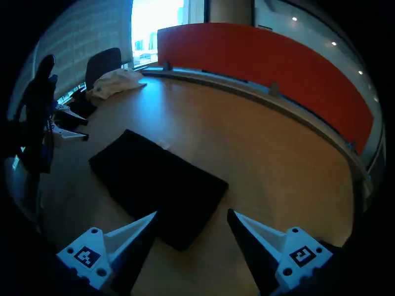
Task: Fold towel
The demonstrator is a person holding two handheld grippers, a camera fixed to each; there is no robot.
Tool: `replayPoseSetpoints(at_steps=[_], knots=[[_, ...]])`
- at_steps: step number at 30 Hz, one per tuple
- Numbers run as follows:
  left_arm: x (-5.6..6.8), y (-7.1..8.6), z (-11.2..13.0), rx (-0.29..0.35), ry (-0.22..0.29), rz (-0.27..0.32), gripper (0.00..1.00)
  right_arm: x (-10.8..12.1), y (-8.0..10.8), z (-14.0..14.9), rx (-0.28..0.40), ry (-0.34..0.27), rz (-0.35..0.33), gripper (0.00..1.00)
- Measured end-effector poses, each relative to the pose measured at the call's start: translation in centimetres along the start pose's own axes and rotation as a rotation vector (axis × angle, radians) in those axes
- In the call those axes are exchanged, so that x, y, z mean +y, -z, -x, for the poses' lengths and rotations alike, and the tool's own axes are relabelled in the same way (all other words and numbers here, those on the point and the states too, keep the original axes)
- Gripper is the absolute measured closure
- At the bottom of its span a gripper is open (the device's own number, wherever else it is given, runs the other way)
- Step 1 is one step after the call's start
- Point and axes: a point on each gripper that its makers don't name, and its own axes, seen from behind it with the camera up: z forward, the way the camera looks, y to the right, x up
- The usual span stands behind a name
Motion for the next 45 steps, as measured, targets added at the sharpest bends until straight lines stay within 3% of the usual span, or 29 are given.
replayPoseSetpoints(at_steps=[18,24,36,45], knots=[[-1.6,3.8,2.4,0.054,0.123,-0.077,0.06,-1.3,-0.2,2.0,-0.043,0.087,-0.084,0.00],[-2.1,4.4,3.0,0.062,0.135,-0.097,0.06,-1.8,-0.3,3.0,-0.067,0.121,-0.111,0.03],[-3.1,6.0,3.4,0.090,0.138,-0.123,0.06,-2.0,-0.6,4.6,-0.113,0.162,-0.140,0.25],[-3.0,6.9,4.1,0.088,0.141,-0.125,0.06,-1.9,-0.8,5.6,-0.152,0.171,-0.150,0.41]])
